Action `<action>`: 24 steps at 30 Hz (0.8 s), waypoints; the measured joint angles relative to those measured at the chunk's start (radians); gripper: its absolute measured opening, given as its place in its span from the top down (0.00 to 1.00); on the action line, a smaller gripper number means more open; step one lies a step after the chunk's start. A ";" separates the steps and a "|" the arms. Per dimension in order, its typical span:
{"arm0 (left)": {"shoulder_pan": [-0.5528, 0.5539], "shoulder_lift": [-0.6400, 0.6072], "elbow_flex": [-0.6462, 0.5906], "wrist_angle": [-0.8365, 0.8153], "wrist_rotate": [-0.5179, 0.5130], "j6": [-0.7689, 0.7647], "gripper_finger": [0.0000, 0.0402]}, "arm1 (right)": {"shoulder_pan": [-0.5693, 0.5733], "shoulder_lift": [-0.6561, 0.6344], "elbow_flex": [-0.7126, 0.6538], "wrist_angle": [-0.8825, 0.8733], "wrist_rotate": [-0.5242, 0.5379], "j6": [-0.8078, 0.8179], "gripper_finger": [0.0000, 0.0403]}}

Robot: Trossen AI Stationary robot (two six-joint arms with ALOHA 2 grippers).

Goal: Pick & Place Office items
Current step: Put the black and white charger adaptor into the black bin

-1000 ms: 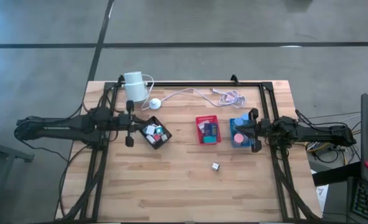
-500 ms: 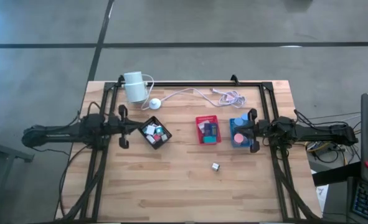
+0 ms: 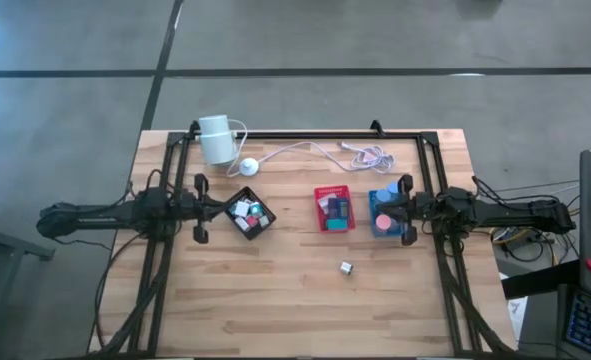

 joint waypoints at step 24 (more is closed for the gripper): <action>0.000 -0.001 -0.006 0.004 0.002 0.013 0.98 | 0.127 0.452 0.583 -0.743 -0.011 0.279 0.98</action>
